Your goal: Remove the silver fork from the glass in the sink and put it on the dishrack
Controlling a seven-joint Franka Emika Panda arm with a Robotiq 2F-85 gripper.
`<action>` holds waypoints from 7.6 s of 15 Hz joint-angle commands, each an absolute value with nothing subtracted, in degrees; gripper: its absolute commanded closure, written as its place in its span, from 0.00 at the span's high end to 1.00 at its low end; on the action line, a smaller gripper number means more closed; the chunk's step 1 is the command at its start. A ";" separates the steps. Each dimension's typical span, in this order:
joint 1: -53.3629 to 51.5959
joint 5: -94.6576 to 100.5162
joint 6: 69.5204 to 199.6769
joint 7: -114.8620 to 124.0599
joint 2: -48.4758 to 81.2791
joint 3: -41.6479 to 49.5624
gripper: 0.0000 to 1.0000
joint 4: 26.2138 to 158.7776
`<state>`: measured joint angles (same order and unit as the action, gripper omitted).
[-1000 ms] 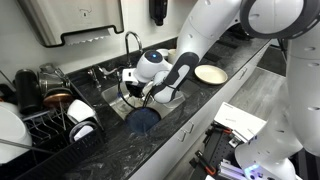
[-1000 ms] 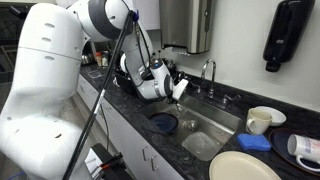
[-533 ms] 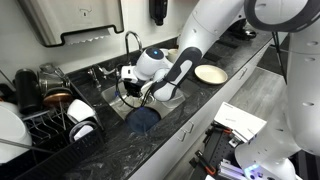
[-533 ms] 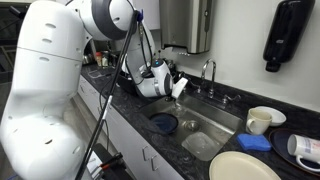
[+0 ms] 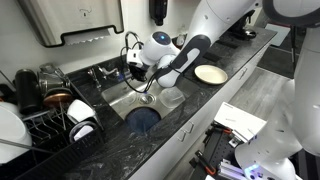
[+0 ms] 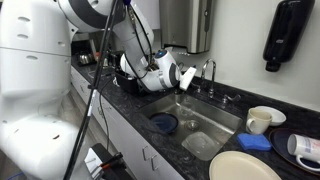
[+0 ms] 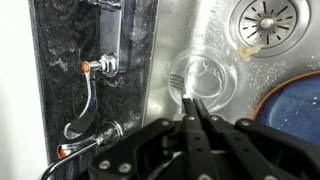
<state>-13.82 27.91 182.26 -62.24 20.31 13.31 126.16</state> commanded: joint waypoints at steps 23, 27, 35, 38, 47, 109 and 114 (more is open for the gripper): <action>18.52 15.09 189.33 -87.98 8.16 -27.73 0.01 143.39; 29.39 21.00 188.85 -86.34 8.69 -37.85 0.01 142.33; 51.03 27.72 183.77 -87.79 10.77 -55.01 0.01 139.39; 60.12 27.86 181.16 -90.51 11.78 -62.49 0.01 138.51; 56.80 27.44 181.61 -88.97 10.43 -59.54 0.01 138.79; 66.68 28.42 144.52 -120.76 43.15 -110.16 0.01 124.52; 63.05 30.36 143.37 -117.63 33.91 -106.53 0.01 120.69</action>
